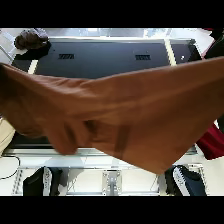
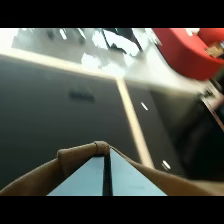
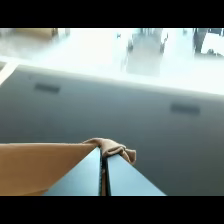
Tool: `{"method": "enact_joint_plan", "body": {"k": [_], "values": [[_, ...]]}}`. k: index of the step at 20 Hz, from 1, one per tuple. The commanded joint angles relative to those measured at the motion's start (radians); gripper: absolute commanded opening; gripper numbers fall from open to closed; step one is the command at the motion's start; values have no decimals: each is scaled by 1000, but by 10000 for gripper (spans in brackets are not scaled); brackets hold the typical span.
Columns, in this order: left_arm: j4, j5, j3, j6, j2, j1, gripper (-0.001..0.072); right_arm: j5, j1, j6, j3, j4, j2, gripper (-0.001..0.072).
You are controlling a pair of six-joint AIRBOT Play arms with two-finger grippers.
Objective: Fold the shirts.
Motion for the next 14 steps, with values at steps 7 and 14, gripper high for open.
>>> {"method": "enact_joint_plan", "body": {"k": [7,14], "values": [[43,695,-317,184,-539,-420,21,-186,115,5,-33,164,-766,12],[30,826,130,226,-853,-451,718,-670,274,5,40,140,-917,294]]}}
